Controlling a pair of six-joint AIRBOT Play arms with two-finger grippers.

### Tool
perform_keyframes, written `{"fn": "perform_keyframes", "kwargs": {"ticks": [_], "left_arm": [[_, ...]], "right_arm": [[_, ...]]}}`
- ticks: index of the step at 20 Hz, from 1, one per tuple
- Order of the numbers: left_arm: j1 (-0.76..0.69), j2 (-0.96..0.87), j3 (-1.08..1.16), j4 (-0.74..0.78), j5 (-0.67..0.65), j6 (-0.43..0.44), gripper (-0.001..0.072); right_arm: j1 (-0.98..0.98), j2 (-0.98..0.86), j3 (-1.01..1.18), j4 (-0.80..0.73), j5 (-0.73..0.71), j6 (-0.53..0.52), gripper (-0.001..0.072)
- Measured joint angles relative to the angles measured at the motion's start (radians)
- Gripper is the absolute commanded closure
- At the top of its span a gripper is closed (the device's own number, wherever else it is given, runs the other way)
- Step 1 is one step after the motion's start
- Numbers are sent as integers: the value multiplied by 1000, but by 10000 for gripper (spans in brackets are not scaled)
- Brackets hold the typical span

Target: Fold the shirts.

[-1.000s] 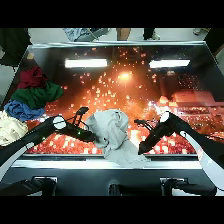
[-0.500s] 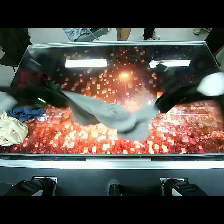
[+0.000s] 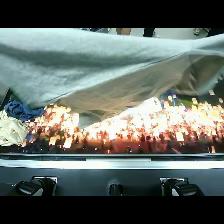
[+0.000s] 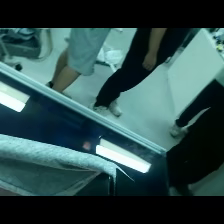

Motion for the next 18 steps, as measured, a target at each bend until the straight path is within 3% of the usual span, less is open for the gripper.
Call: {"fn": "perform_keyframes", "kwargs": {"ticks": [7,11,18], "left_arm": [[5,-65,20,40,-2,-18,680],[20,-274,-19,65,-18,-7,679],[39,-771,-118,-10,-58,8,677]], "right_arm": [[1,-100,13,-47,89,1,670],[0,-346,4,-51,180,-34,669],[0,-845,-1,130,61,-31,670]]}}
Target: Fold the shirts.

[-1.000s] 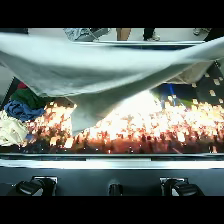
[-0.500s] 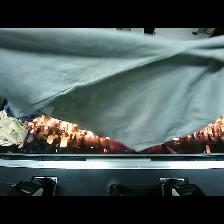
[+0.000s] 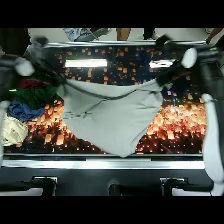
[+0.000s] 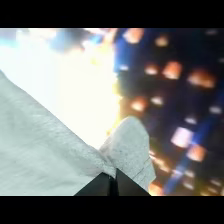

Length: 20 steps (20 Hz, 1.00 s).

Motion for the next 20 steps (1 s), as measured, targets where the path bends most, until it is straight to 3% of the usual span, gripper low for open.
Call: {"fn": "perform_keyframes", "kwargs": {"ticks": [1,2,3,4,5,8,11,16,18,20], "left_arm": [[3,-55,-4,-16,-5,2,673],[5,-106,-7,-35,-6,2,583],[7,-145,-9,-55,-7,4,324],[9,-177,-10,-79,-10,4,90],[9,-198,-10,-98,-11,4,35],[37,-229,38,-122,-61,51,35],[112,-224,90,-127,-144,112,40],[266,-216,52,-215,-237,166,40],[300,-217,-13,-273,-240,201,41],[318,-222,-79,-309,-221,238,44]], "right_arm": [[0,-46,0,26,-12,11,669],[0,-89,0,55,-22,27,644],[0,-123,0,80,-28,40,479],[0,-151,0,104,-32,53,237],[-1,-171,0,125,-37,61,142],[-1,-179,11,171,-11,29,62],[-35,-138,19,190,109,-63,71],[-174,-107,-47,329,393,-123,78],[-198,-83,-134,407,468,-138,11],[-203,-44,-245,446,477,-148,2]]}}
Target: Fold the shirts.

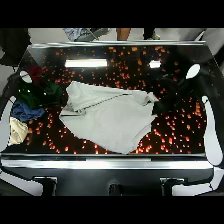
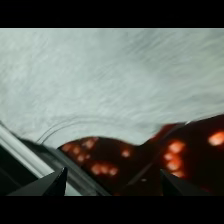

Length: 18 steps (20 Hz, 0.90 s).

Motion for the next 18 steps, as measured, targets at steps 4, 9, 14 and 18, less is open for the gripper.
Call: {"fn": "perform_keyframes", "kwargs": {"ticks": [4,9,14,18], "left_arm": [[15,-30,-68,-58,33,53,212],[21,-69,-88,-92,45,74,677],[21,-67,-92,-103,27,97,678],[21,-45,-92,-106,14,104,678]], "right_arm": [[29,108,-273,51,-66,-14,-5],[95,203,-574,90,-154,-31,-5],[186,227,-769,224,-311,-42,-6],[255,233,-827,373,-443,-28,0]]}}
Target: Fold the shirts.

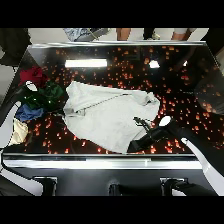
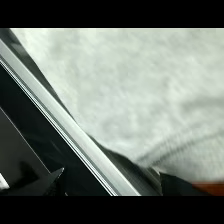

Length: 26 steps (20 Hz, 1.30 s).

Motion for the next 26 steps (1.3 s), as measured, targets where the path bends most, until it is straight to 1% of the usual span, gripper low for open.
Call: {"fn": "perform_keyframes", "kwargs": {"ticks": [1,2,3,4,5,8,10,12,14,16,19,20,22,24,26], "left_arm": [[0,6,0,-1,-2,1,678],[0,13,0,-1,-2,2,678],[0,18,0,-1,-3,3,678],[0,23,0,-2,-5,3,678],[0,28,0,-2,-5,3,678],[0,51,0,-4,-8,-1,679],[0,89,0,-23,0,-4,679],[0,163,2,-59,30,-4,679],[-1,280,12,-112,108,-4,679],[-1,442,35,-167,217,-14,679],[2,718,71,-228,433,-39,679],[2,811,78,-237,506,-49,679],[-5,959,85,-239,623,-97,679],[-15,1066,90,-237,683,-137,680],[-21,1132,92,-224,706,-161,680]], "right_arm": [[22,1,-6,29,-41,24,8],[47,2,-10,48,-75,54,96],[70,4,-13,53,-115,82,352],[95,1,-18,52,-174,105,654],[115,-2,-21,46,-207,131,670],[143,9,-8,37,-261,148,672],[132,44,39,-54,-270,150,672],[95,111,138,-190,-224,151,672],[32,200,294,-356,-200,154,672],[-41,298,496,-506,-196,155,672],[-144,435,808,-692,-251,159,672],[-169,470,887,-733,-277,164,672],[-201,535,1002,-778,-292,169,672],[-220,582,1064,-798,-289,173,672],[-229,615,1096,-808,-270,174,672]]}}
